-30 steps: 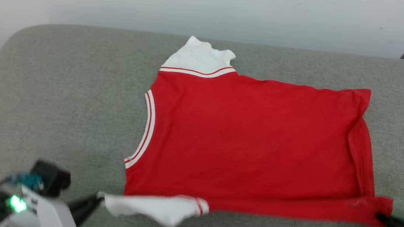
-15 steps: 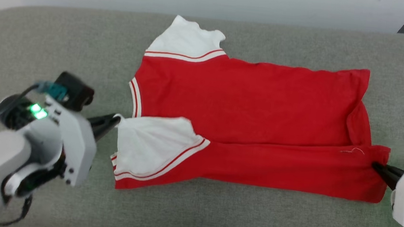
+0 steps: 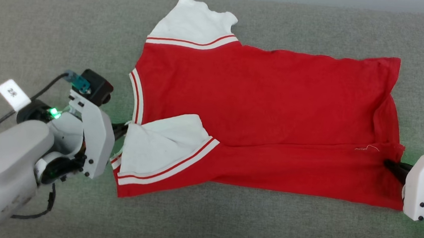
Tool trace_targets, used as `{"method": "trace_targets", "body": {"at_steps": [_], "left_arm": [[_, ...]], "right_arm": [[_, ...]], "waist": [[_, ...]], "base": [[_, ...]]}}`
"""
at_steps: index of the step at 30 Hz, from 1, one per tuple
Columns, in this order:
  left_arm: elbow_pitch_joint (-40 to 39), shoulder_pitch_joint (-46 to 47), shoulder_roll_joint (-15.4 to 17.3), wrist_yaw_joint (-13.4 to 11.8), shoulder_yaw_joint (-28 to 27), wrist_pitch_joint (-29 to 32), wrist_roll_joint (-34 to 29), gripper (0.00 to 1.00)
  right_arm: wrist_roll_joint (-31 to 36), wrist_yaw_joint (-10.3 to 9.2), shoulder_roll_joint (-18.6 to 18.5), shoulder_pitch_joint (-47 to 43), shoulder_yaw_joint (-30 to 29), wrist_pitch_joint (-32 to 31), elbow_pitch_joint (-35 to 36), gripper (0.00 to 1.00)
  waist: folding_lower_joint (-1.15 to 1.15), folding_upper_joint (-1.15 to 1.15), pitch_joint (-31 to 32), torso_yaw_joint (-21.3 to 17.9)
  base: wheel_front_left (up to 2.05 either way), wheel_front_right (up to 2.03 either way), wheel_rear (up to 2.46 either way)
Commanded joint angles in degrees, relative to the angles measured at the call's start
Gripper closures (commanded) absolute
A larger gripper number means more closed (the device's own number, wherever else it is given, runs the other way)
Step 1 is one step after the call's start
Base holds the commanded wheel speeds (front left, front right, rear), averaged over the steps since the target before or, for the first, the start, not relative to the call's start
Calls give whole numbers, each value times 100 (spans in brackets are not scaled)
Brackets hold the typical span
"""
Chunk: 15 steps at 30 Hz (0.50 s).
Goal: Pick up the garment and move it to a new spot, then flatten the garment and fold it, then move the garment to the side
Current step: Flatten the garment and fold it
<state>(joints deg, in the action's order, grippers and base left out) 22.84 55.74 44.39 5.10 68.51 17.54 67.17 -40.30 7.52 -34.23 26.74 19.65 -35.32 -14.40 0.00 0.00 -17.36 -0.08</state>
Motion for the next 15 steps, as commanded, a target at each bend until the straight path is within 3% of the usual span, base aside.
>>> {"method": "trace_targets", "body": {"at_steps": [1, 7, 11, 13, 14, 15], "left_arm": [[156, 2, -87, 57, 23, 37, 59, 100], [543, -4, -311, 151, 74, 105, 196, 97], [765, 19, -443, 196, 103, 168, 282, 79], [864, 52, -491, 198, 78, 135, 319, 56], [914, 65, -512, 204, 48, 120, 366, 33], [964, 59, -527, 206, 35, 162, 408, 2]], "right_arm": [[13, -6, 30, 102, 37, -8, -37, 100], [-6, -6, 86, 222, 71, -69, -172, 100], [19, -6, 130, 318, 97, -103, -264, 100], [23, -6, 146, 346, 113, -123, -323, 100], [15, -6, 163, 370, 102, -138, -358, 98], [17, -6, 179, 397, 93, -152, -395, 83]], "waist": [[0, 0, -26, -1], [0, 0, -66, -10], [0, 0, -72, -12], [0, 0, -60, -11], [0, 0, -49, -9], [0, 0, -34, -8]], "base": [[0, 0, 0], [0, 0, 0], [0, 0, 0], [0, 0, 0], [0, 0, 0], [0, 0, 0]]}}
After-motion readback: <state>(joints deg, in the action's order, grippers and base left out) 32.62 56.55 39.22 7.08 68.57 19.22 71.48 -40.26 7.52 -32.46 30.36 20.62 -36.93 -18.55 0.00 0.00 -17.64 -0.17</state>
